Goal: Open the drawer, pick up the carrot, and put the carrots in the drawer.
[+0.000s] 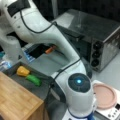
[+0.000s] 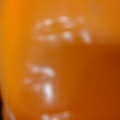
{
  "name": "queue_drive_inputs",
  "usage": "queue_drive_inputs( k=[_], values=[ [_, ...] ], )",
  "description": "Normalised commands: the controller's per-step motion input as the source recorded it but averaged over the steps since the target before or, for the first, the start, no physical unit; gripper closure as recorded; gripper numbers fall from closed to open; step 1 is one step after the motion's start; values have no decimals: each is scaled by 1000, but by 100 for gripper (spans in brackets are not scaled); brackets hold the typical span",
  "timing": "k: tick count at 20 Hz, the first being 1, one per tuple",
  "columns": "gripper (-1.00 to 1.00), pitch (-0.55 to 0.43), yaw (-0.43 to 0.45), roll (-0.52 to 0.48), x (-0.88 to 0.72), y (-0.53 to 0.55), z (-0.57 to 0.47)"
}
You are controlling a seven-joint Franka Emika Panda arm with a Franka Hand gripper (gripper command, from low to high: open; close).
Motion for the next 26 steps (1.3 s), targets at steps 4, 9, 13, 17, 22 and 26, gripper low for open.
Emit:
queue_drive_inputs(
  k=[4,9,13,17,22,26],
  values=[
    [100,-70,-98,-127,-334,262,33],
    [100,-65,-91,-138,-321,215,73],
    [100,-49,-73,-144,-271,170,60],
    [100,-28,-74,-141,-227,160,43],
    [100,-5,-80,-137,-203,156,27],
    [100,13,-94,-136,-252,194,82]
  ],
)
